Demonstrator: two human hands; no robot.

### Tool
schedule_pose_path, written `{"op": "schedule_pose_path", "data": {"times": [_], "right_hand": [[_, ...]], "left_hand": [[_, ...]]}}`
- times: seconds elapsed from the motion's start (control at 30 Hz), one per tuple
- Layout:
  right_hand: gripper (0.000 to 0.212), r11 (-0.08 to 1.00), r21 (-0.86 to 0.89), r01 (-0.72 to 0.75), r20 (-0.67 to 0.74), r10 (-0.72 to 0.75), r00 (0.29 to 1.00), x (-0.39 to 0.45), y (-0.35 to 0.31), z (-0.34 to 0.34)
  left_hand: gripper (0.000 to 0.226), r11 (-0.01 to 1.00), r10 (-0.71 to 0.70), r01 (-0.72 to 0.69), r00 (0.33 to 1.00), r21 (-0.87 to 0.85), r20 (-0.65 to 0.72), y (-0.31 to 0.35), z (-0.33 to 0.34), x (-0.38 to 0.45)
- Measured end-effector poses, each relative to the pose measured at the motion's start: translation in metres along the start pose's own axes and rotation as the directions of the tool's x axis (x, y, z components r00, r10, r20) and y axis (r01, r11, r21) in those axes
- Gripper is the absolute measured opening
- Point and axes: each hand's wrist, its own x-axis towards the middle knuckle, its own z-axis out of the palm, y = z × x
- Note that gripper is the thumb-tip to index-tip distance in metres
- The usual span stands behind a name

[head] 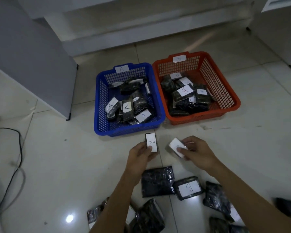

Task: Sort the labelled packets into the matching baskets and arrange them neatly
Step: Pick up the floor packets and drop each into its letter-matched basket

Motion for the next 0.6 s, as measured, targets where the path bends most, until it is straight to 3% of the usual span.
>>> {"op": "schedule_pose_path", "data": {"times": [0.07,0.13,0.4,0.6], "right_hand": [[0.023,0.949,0.314,-0.032,0.026,0.025,0.999,-0.012,-0.010,-0.001],[0.023,0.903,0.428,-0.034,0.045,0.016,0.999,-0.020,-0.018,-0.001],[0.031,0.888,0.460,-0.022,0.092,-0.023,0.995,-0.029,-0.036,0.001],[0.032,0.886,0.455,0.091,-0.096,-0.053,0.994,-0.028,-0.052,-0.015]], "left_hand": [[0.022,0.992,0.002,0.003,0.999,-0.124,0.036,0.004,0.001,-0.012],[0.023,0.985,0.008,0.004,0.997,-0.173,0.071,0.008,0.002,-0.021],[0.018,0.994,-0.019,0.023,0.999,-0.109,0.037,0.028,0.008,-0.038],[0.021,0.998,0.054,-0.054,0.999,0.021,-0.006,0.046,0.023,-0.034]]}}
